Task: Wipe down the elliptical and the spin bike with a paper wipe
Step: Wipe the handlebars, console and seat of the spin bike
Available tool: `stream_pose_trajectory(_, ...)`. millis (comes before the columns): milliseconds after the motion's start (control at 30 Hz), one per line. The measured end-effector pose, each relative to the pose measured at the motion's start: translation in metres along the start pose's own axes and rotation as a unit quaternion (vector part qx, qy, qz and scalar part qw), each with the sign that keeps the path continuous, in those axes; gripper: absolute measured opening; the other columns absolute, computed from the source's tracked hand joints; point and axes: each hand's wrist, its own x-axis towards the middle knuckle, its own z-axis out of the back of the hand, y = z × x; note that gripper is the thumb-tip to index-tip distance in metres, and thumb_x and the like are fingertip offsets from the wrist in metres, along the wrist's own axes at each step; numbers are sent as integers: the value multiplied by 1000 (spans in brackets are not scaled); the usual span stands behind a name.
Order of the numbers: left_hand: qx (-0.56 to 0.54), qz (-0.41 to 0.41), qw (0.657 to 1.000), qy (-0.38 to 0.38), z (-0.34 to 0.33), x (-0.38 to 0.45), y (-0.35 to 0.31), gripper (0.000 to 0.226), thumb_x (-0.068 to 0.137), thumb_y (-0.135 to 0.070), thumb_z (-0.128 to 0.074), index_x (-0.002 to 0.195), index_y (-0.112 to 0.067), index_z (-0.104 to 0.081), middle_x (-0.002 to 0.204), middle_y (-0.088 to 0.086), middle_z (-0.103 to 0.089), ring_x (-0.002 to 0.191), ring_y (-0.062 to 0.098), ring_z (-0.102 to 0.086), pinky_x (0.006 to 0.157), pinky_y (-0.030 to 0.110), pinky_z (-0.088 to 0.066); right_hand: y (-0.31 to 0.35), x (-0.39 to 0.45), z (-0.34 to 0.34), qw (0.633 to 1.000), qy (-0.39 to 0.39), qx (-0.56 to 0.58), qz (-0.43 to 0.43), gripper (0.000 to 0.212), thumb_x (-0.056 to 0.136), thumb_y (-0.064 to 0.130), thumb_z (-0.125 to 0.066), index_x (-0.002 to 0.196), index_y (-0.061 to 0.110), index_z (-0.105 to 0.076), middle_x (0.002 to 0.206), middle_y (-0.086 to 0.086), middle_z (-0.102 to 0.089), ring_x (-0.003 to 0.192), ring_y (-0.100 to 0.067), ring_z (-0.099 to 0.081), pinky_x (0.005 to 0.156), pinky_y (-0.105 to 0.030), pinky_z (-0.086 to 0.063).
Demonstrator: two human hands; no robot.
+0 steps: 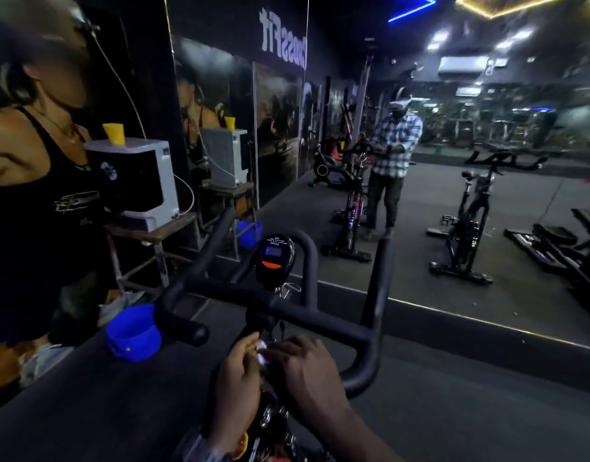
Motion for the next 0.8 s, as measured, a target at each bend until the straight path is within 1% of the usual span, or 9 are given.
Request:
stream_pose_trajectory(67,-28,-2,1000,11,1,3,3,33,74,-46,-53,103,-38,-66,104,-18,-73,102,7,-68,92,39,-54,-12,-16,1,1000,-21,0,-20,23,86,51,-53,92,36,-69,84,17,-69,82,-10,-61,63,-28,-48)
stream_pose_trajectory(200,-88,-19,996,12,-2,6,2,18,83,-30,-61,100,-34,-67,97,-18,-73,92,6,-70,89,42,-55,-36,-45,16,992,-119,-14,-33,40,97,48,-41,83,31,-74,83,17,-69,81,-12,-63,62,-22,-50)
stream_pose_trajectory(300,-89,-35,995,9,-7,12,3,15,86,-31,-60,96,-39,-68,95,-16,-74,92,6,-70,88,40,-55,-12,-18,12,998,-59,-29,6,22,87,37,-53,82,27,-72,91,9,-69,79,-17,-63,63,-27,-52)
stream_pose_trajectory(400,-64,-81,995,4,-12,15,-2,20,84,-45,-52,99,-46,-65,99,-20,-71,96,2,-66,88,34,-53,9,5,-8,998,33,-35,-36,32,77,39,-49,101,31,-69,88,13,-68,72,-10,-63,61,-25,-49)
stream_pose_trajectory(467,-60,-105,993,15,-14,17,-8,28,80,-52,-46,102,-47,-64,101,-19,-71,98,2,-65,86,30,-51,5,2,-7,999,17,-33,-34,38,74,43,-50,107,34,-68,87,17,-69,67,-5,-62,61,-23,-45)
stream_pose_trajectory(600,-102,-101,987,69,-24,18,-12,33,78,-54,-50,96,-35,-70,99,-14,-73,94,6,-68,85,33,-54,-39,-47,21,993,-81,-70,-48,29,70,39,-52,91,34,-71,70,15,-68,65,-10,-65,70,-24,-38)
stream_pose_trajectory(667,-99,-108,985,93,-29,22,-16,37,81,-56,-49,97,-31,-70,99,-14,-72,96,5,-67,87,32,-53,-54,-60,27,992,-76,-83,-60,25,80,36,-49,92,35,-71,76,16,-70,75,-9,-68,78,-24,-39)
stream_pose_trajectory(733,-100,-119,981,116,-37,33,-21,34,85,-55,-49,95,-31,-71,97,-12,-73,95,7,-67,86,32,-53,-44,-51,17,993,-44,-92,-61,33,93,34,-42,88,29,-75,76,12,-71,76,-12,-68,82,-25,-40)
stream_pose_trajectory(800,-135,-115,974,144,-45,46,-30,36,84,-56,-50,92,-29,-73,86,-5,-73,83,10,-67,78,30,-52,-17,-26,2,997,-19,-69,-43,21,86,34,-53,87,25,-71,76,8,-67,70,-13,-64,76,-25,-38)
